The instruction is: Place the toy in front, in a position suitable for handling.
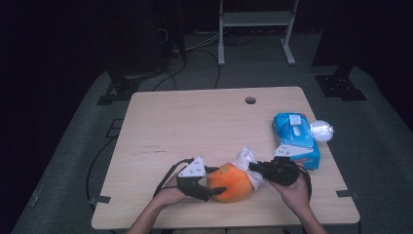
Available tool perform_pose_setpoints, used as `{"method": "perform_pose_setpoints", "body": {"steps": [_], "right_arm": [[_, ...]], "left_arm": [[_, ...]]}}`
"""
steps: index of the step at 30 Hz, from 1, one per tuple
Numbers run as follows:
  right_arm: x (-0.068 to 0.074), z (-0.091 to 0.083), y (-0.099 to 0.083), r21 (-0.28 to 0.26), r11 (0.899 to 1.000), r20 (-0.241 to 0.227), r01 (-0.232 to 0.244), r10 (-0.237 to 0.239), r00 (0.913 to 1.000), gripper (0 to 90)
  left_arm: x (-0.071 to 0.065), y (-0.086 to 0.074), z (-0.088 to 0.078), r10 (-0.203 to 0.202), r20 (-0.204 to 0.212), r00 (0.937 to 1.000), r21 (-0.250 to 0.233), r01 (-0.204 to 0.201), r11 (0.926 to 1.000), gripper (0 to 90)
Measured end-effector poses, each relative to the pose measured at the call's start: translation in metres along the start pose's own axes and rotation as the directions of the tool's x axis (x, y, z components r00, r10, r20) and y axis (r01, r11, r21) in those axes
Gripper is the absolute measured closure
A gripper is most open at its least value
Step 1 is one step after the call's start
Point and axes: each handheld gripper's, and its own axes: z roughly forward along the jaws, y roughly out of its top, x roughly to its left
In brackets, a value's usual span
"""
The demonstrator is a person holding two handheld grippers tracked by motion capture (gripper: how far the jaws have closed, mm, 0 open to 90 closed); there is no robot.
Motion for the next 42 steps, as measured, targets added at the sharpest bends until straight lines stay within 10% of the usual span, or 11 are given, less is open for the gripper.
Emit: {"method": "perform_pose_setpoints", "body": {"steps": [7,13,21,27,33,42], "right_arm": [[-0.006,0.009,-0.006,0.056,0.998,-0.004,-0.017,0.017,0.9998,84.3],[0.000,-0.003,0.003,-0.011,1.000,-0.052,-0.025,0.025,0.9983,84.2],[-0.011,0.009,-0.007,0.088,0.995,0.002,-0.036,0.036,0.9994,84.1],[-0.001,0.003,0.000,0.041,0.999,-0.006,-0.001,0.001,1.0000,83.9],[-0.013,0.009,-0.008,0.103,0.994,0.014,-0.046,0.045,0.9989,83.7],[0.013,0.010,0.003,0.060,0.997,-0.054,0.056,-0.053,0.9971,83.8]], "left_arm": [[0.004,-0.002,-0.002,-0.018,0.000,0.9998,0.001,0.018,0.9998,31.1],[0.006,-0.004,-0.003,-0.023,0.003,0.9997,-0.004,0.023,0.9997,30.9],[0.007,-0.004,-0.004,-0.032,0.006,0.9995,-0.004,0.032,0.9995,30.7],[0.008,-0.005,-0.004,-0.035,0.011,0.9993,-0.009,0.035,0.9993,30.5],[0.008,-0.005,-0.004,-0.028,0.002,0.9996,-0.002,0.028,0.9996,30.3],[0.009,-0.006,-0.002,-0.065,-0.005,0.9979,-0.012,0.065,0.9978,30.2]]}}
